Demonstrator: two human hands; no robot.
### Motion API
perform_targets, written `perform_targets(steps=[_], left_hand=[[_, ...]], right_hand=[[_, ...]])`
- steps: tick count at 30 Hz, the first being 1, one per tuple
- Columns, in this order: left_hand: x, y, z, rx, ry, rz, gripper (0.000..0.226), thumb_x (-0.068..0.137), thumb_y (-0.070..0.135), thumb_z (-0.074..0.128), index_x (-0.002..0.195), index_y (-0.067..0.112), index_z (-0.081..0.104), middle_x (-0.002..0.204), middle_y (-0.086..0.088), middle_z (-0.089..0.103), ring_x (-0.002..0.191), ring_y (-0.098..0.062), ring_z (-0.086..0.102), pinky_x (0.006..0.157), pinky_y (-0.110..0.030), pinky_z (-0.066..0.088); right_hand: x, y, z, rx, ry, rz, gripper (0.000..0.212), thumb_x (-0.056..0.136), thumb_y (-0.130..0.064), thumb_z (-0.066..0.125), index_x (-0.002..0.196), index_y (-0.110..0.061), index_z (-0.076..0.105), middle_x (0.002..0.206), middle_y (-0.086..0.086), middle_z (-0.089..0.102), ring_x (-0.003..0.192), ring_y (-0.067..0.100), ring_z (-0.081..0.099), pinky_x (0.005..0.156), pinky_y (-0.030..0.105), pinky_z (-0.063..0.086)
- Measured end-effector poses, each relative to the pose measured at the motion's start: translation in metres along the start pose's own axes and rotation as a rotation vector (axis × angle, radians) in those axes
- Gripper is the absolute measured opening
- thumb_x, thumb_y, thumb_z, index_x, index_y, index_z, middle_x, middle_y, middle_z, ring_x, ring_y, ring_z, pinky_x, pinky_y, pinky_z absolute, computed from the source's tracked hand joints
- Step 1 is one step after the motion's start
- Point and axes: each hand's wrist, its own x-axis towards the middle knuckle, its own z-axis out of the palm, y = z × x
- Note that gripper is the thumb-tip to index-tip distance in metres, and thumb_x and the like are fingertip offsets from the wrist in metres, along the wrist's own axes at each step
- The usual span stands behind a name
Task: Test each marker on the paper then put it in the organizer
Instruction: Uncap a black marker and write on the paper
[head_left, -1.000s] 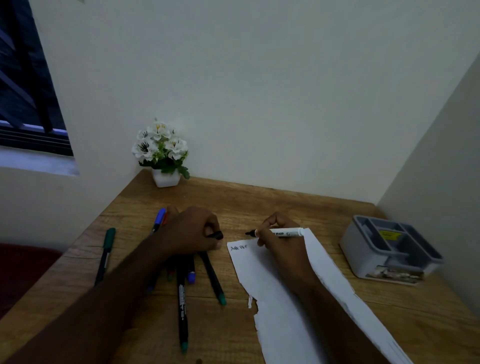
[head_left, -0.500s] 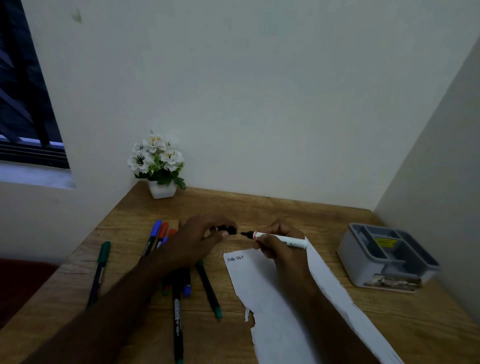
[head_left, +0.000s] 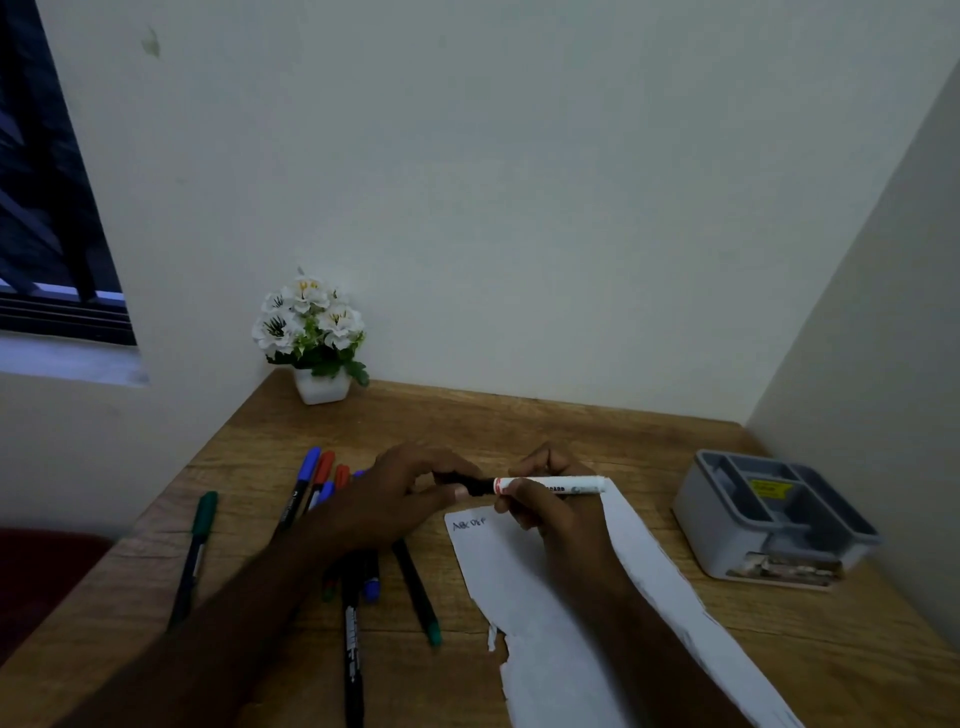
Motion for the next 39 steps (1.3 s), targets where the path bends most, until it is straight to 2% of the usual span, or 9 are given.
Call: perform_targets(steps=[2, 5, 9, 17, 21, 26, 30, 35, 39], left_hand=[[0.001, 0.002, 0.001, -0.065, -0.016, 0.017, 0.024, 0.091, 0.015, 0.063, 0.109, 0.028, 0.072, 0.102, 0.016, 0.071, 0.099, -0.004, 0.063, 0.085, -0.016, 0.048], [0.002, 0.001, -0.002, -0.197, 0.008, -0.010, 0.019, 0.088, 0.012, 0.067, 0.103, 0.021, 0.074, 0.099, 0.005, 0.074, 0.095, -0.012, 0.068, 0.083, -0.024, 0.054], [0.001, -0.001, 0.001, -0.310, 0.025, -0.019, 0.015, 0.087, 0.008, 0.067, 0.092, 0.018, 0.076, 0.091, -0.003, 0.076, 0.088, -0.017, 0.071, 0.078, -0.023, 0.055], [0.003, 0.003, 0.005, -0.362, 0.078, -0.018, 0.012, 0.087, 0.001, 0.065, 0.083, 0.008, 0.075, 0.077, -0.006, 0.075, 0.074, -0.011, 0.070, 0.069, -0.017, 0.051], [0.001, 0.006, 0.006, -0.402, 0.103, -0.023, 0.013, 0.086, 0.000, 0.065, 0.080, 0.007, 0.073, 0.074, -0.008, 0.074, 0.074, -0.016, 0.070, 0.073, -0.022, 0.053], [-0.002, 0.008, 0.007, -0.419, 0.101, -0.016, 0.012, 0.086, 0.000, 0.065, 0.080, 0.007, 0.073, 0.075, -0.010, 0.074, 0.076, -0.021, 0.070, 0.075, -0.028, 0.055], [-0.001, 0.009, 0.010, -0.413, 0.110, -0.025, 0.015, 0.086, 0.002, 0.066, 0.079, 0.012, 0.073, 0.076, -0.009, 0.074, 0.078, -0.019, 0.070, 0.077, -0.027, 0.056], [0.004, 0.008, 0.012, -0.394, 0.129, -0.074, 0.010, 0.087, 0.006, 0.067, 0.091, 0.010, 0.074, 0.089, -0.004, 0.076, 0.089, -0.015, 0.072, 0.079, -0.024, 0.056], [0.008, 0.007, 0.016, -0.299, 0.178, -0.074, 0.014, 0.086, 0.015, 0.070, 0.098, 0.020, 0.075, 0.095, 0.008, 0.076, 0.092, -0.009, 0.071, 0.078, -0.018, 0.055]], right_hand=[[0.001, 0.001, 0.002, 0.084, -0.021, 0.006, 0.023, 0.087, -0.029, 0.072, 0.088, -0.008, 0.060, 0.080, 0.015, 0.072, 0.068, 0.021, 0.060, 0.066, 0.029, 0.049], [0.004, 0.002, 0.001, 0.173, -0.024, 0.044, 0.041, 0.081, -0.042, 0.078, 0.088, -0.005, 0.061, 0.079, 0.016, 0.071, 0.067, 0.021, 0.057, 0.062, 0.027, 0.047], [0.007, 0.005, -0.003, 0.199, -0.040, 0.076, 0.029, 0.082, -0.041, 0.077, 0.078, -0.016, 0.064, 0.068, 0.011, 0.064, 0.061, 0.016, 0.053, 0.058, 0.025, 0.042], [0.011, 0.002, 0.000, 0.335, -0.116, 0.081, 0.021, 0.088, -0.024, 0.073, 0.073, -0.015, 0.061, 0.063, 0.013, 0.057, 0.051, 0.011, 0.048, 0.052, 0.021, 0.040], [0.011, -0.002, 0.001, 0.335, -0.139, 0.064, 0.020, 0.088, -0.023, 0.071, 0.071, -0.020, 0.062, 0.063, 0.013, 0.057, 0.051, 0.011, 0.047, 0.052, 0.024, 0.037], [0.009, -0.003, -0.001, 0.326, -0.150, 0.055, 0.025, 0.091, -0.022, 0.070, 0.078, -0.009, 0.054, 0.064, 0.014, 0.057, 0.052, 0.012, 0.047, 0.053, 0.024, 0.039], [0.010, 0.000, -0.003, 0.302, -0.132, 0.047, 0.021, 0.090, -0.023, 0.072, 0.076, -0.015, 0.059, 0.065, 0.014, 0.060, 0.052, 0.013, 0.050, 0.051, 0.023, 0.041], [0.012, 0.004, 0.002, 0.209, -0.024, 0.015, 0.018, 0.082, -0.024, 0.081, 0.090, -0.011, 0.072, 0.079, 0.012, 0.069, 0.065, 0.019, 0.058, 0.056, 0.027, 0.048], [0.013, 0.010, 0.012, 0.159, 0.003, 0.008, 0.013, 0.090, -0.021, 0.072, 0.102, -0.017, 0.076, 0.090, 0.003, 0.074, 0.080, 0.012, 0.065, 0.067, 0.027, 0.051]])
